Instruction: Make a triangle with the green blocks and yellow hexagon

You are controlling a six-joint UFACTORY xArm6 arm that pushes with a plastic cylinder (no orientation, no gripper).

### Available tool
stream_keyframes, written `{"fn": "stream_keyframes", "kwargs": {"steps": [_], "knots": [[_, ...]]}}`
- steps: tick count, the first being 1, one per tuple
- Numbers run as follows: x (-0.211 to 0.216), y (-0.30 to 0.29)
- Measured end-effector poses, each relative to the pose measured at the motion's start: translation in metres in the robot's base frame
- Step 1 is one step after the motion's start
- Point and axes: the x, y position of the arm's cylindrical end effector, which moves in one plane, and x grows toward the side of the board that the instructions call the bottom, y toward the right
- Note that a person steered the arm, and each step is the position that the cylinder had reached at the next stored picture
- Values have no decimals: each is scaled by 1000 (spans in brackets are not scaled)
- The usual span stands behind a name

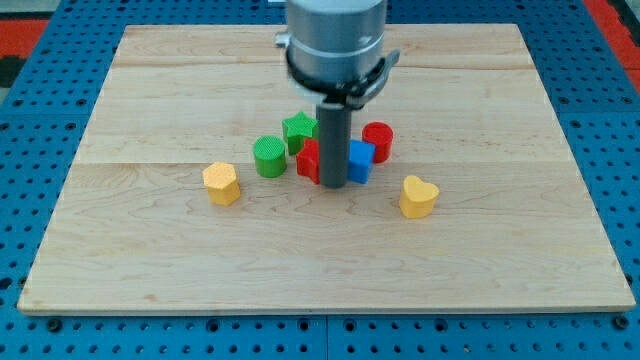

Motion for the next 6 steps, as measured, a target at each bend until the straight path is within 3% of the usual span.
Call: {"fn": "stream_keyframes", "kwargs": {"steps": [2,3,5,6], "knots": [[-50,40],[-51,9],[-85,-107],[-77,-92]]}}
